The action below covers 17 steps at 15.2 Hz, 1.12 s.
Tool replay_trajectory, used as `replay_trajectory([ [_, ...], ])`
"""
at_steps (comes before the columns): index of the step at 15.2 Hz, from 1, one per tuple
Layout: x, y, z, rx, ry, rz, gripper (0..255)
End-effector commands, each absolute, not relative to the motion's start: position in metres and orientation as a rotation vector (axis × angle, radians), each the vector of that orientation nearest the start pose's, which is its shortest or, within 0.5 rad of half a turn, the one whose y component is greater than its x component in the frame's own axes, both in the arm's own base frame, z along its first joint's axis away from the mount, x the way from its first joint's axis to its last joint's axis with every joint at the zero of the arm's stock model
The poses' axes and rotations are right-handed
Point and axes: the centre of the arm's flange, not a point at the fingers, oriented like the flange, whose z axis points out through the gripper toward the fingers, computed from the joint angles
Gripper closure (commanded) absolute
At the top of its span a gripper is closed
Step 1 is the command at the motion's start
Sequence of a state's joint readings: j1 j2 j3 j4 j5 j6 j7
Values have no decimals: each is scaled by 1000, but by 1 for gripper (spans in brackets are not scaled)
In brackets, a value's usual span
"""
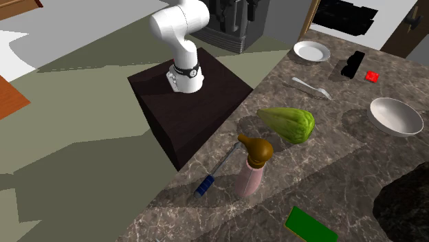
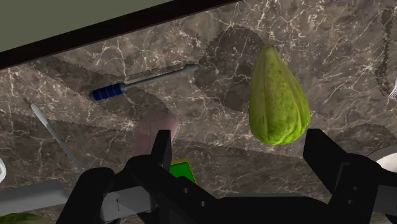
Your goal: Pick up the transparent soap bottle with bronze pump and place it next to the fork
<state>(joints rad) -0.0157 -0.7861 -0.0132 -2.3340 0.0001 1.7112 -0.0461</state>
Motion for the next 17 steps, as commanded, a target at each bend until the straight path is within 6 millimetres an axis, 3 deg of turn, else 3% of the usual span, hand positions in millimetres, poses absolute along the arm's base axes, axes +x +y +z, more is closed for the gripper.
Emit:
replay_trajectory([
  [1, 321, -11, 615, -3127, -32, -256, 0],
  [17, 463, -117, 504, -3029, 1, -395, 0],
])
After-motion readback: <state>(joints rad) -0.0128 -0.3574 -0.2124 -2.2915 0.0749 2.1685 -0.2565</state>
